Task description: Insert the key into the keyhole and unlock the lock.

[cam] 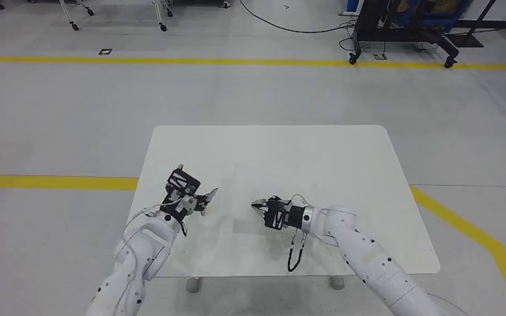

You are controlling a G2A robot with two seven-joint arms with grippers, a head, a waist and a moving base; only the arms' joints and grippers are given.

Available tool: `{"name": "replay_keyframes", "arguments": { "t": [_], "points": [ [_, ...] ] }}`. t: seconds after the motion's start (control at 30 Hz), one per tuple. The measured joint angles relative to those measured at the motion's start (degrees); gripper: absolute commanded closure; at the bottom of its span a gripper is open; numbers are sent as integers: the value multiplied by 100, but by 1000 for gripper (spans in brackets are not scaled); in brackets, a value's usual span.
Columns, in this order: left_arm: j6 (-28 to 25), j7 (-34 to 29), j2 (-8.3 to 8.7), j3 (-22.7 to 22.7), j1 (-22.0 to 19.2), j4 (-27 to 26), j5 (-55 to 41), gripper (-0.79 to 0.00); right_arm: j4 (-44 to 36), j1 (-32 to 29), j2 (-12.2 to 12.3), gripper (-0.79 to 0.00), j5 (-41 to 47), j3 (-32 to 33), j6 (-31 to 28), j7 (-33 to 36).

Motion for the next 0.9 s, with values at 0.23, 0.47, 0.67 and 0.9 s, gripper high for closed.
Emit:
{"name": "replay_keyframes", "arguments": {
  "t": [0.23, 0.47, 0.67, 0.9],
  "points": [
    [-240, 10, -90, 627, -574, 501, 162, -785, 701, 296, -22, 0, -167, -165, -105, -785],
    [-334, -295, -139, 1214, -990, 1037, 1187, -785, 1135, 541, -101, 0, -108, -375, -31, -987],
    [-52, -401, -214, 1442, -1177, 1417, 1353, -785, 1323, 598, -119, 0, 23, -386, 80, -1231],
    [156, -244, -210, 1140, -1142, 1359, 1027, -785, 1335, 543, -105, 0, 340, -274, 70, -1400]
  ]
}}
